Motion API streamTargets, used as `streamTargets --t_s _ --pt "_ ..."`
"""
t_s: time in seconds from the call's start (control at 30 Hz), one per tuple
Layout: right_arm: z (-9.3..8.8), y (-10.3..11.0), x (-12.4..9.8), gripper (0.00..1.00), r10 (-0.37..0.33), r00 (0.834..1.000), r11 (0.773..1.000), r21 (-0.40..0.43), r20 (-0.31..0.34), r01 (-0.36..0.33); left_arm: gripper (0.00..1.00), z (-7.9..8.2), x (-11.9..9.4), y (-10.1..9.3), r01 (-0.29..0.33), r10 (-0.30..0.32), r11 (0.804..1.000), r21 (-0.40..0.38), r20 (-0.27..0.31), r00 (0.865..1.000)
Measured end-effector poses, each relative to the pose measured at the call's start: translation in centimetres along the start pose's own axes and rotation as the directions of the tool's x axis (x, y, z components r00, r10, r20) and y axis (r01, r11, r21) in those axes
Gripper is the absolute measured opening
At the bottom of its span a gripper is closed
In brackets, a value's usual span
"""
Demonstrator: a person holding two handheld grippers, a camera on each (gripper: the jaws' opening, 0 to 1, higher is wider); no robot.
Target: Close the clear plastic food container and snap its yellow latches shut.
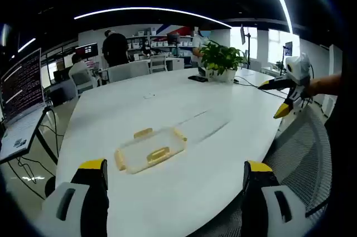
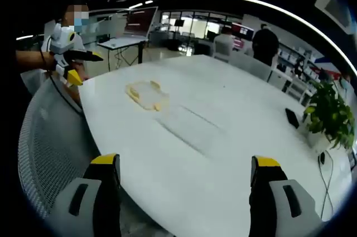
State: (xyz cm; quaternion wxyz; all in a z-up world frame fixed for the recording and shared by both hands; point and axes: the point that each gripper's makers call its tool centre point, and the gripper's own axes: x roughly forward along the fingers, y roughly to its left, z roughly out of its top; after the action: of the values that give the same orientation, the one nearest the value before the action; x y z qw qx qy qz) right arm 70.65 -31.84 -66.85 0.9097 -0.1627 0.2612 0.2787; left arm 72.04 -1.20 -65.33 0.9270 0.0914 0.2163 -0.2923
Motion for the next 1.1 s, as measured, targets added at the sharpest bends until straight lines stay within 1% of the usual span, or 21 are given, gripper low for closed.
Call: streamTargets --t_s 1.1 --pt "0.02 0.11 -0.08 0.95 0.009 1.000 1.000 -0.007 0.000 -0.009 0.99 0.12 0.02 -0.04 0.005 -0.005 1.000 0.006 0.005 1.000"
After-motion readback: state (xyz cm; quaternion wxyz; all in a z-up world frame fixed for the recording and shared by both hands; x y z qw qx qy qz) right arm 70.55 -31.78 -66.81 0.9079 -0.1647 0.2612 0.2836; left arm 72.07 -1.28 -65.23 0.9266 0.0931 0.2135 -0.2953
